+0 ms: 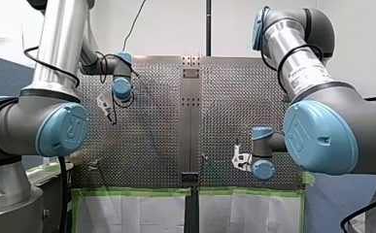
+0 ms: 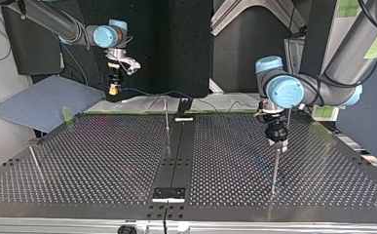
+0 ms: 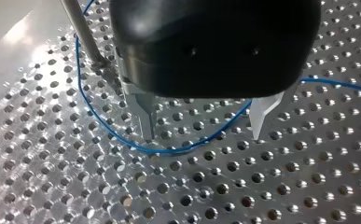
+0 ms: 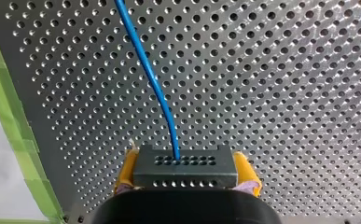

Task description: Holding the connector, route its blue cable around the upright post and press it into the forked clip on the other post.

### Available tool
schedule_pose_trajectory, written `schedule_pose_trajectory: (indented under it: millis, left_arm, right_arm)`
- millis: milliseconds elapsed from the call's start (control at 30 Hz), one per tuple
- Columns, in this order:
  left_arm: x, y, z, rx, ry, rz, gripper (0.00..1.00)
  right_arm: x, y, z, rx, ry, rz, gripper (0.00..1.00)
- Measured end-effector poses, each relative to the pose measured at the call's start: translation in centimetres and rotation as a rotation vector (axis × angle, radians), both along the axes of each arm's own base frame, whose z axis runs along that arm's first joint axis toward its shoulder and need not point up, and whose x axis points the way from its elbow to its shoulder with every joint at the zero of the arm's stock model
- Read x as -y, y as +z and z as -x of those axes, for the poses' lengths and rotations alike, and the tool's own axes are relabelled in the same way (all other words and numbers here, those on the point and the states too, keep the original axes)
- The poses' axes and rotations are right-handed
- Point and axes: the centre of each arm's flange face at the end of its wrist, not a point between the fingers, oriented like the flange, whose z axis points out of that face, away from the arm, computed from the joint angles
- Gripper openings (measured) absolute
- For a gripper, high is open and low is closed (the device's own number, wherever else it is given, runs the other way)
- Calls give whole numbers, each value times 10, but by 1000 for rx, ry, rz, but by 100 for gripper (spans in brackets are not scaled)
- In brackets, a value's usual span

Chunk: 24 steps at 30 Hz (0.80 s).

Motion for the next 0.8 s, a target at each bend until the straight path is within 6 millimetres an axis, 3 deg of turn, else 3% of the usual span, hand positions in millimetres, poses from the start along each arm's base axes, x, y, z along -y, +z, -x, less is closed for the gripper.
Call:
schedule_pose_trajectory:
  millis: [200,500,600,800]
  left_arm:
    - [-10,1,14,-38,9,-18,100]
    - [-18,1,58,-134,8,-86,100]
    - [-20,11,66,-139,7,-94,100]
    - [-23,50,70,-108,10,-128,100]
  right_arm:
    - [0,0,0,-1,2,3,2]
    - [0,-1,0,-1,4,3,2]
    - [0,-1,0,1,4,3,2]
    - [1,-1,-1,6,5,7,2]
